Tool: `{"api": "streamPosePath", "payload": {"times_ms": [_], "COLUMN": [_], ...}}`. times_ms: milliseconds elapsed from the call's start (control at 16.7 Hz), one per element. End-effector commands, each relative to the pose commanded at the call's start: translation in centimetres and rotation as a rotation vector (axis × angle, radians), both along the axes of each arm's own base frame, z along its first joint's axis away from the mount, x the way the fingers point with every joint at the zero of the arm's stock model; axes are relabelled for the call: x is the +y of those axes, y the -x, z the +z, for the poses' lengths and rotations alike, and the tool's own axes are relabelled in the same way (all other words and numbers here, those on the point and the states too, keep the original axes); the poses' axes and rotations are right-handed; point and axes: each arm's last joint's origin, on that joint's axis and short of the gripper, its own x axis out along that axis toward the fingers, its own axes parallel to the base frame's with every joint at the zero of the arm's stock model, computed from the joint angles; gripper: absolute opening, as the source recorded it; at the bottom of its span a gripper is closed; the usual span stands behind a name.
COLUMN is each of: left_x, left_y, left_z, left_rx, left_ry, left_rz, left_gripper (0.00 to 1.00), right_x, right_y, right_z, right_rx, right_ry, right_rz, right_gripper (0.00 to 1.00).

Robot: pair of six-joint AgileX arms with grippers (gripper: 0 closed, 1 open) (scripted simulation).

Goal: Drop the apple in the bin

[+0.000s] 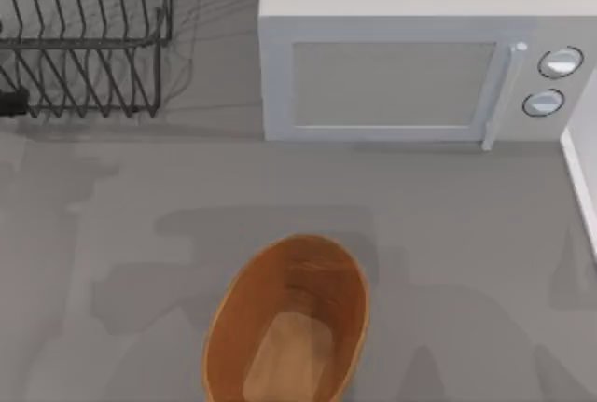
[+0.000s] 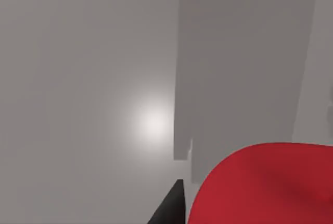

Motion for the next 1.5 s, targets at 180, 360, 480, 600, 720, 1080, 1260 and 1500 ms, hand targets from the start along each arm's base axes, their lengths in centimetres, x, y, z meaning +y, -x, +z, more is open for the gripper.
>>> {"api": "streamPosePath", "payload": {"times_ms": [180,360,480,600,720,1080,1260,1500], "left_x": [-6.7,-15.1,-20.3,-24.5,-27.2,-29.3,-29.2,-29.2], "left_y": [-0.5,1.2,3.7,6.6,9.2,11.8,11.7,11.5], "left_z": [0.0,-0.1,-0.1,0.1,0.4,0.9,0.7,-2.0], "left_rx": [0.021,0.041,0.038,0.024,0.002,-0.029,-0.026,-0.027], "left_ry": [-0.014,-0.039,-0.055,-0.065,-0.066,-0.056,-0.057,-0.055], "left_rz": [-0.018,-0.05,-0.071,-0.084,-0.087,-0.087,-0.085,-0.083], "left_gripper": [0.0,0.0,0.0,0.0,0.0,0.0,0.0,0.0], "right_x": [0.0,0.0,0.0,0.0,0.0,0.0,0.0,0.0], "right_y": [0.0,0.0,0.0,0.0,0.0,0.0,0.0,0.0], "right_z": [0.0,0.0,0.0,0.0,0.0,0.0,0.0,0.0], "right_rx": [0.0,0.0,0.0,0.0,0.0,0.0,0.0,0.0], "right_ry": [0.0,0.0,0.0,0.0,0.0,0.0,0.0,0.0], "right_rz": [0.0,0.0,0.0,0.0,0.0,0.0,0.0,0.0], "right_gripper": [1.0,1.0,1.0,1.0,1.0,1.0,1.0,1.0]}}
